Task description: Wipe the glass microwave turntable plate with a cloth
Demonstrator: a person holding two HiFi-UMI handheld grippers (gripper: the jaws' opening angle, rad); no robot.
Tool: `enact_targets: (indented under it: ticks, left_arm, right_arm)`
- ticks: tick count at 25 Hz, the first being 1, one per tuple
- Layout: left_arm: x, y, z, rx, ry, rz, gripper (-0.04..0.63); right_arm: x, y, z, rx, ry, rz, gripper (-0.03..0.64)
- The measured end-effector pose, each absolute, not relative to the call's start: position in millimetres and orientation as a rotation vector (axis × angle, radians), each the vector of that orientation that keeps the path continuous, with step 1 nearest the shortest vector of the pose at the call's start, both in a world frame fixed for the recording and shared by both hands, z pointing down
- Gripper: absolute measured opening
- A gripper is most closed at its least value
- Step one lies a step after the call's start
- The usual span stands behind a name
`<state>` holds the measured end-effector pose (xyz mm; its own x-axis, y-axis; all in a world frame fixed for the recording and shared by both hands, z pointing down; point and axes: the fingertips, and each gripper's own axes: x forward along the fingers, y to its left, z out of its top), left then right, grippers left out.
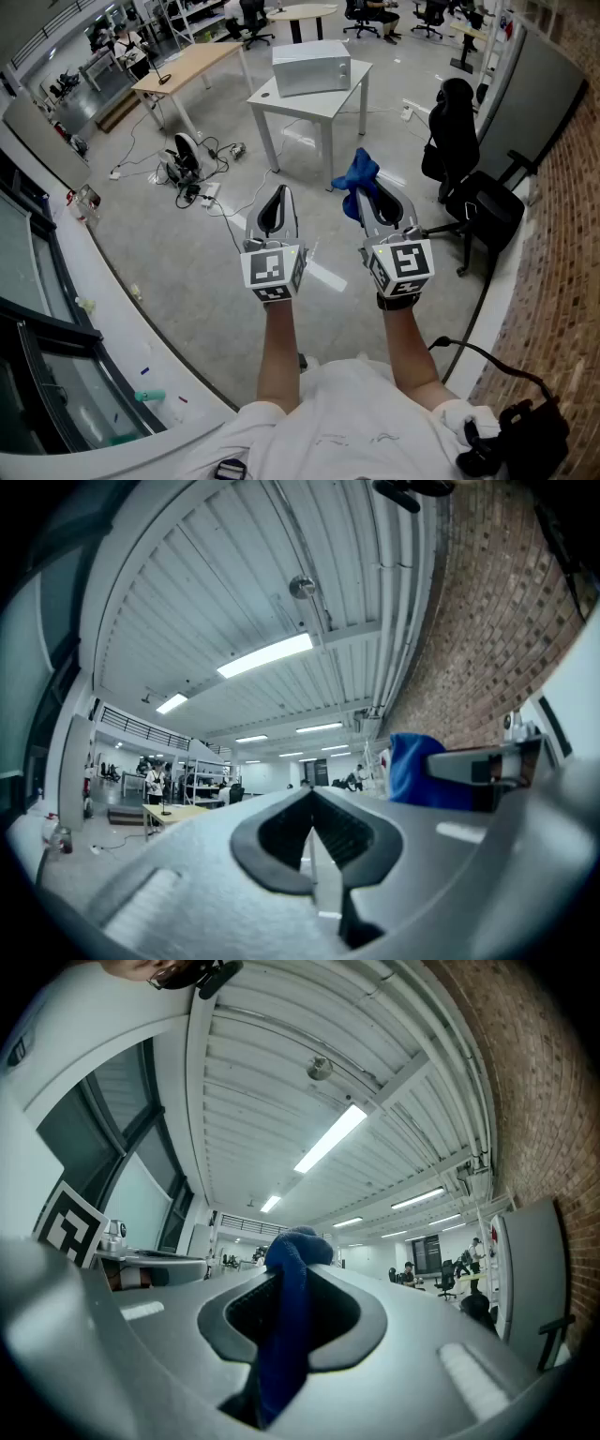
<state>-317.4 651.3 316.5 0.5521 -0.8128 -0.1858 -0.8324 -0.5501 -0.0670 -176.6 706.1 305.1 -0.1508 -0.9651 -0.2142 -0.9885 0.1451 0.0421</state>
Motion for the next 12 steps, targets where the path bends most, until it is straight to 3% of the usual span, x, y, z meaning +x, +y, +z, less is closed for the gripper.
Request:
enact_targets:
  ticks: [12]
  left_arm:
    - [-283.9,675.1,302.4,-2.593,1.382,0.236,0.002]
  right_arm:
    - [-144.7,733.5,288.4,-2.053,2.124,0.386,0.069]
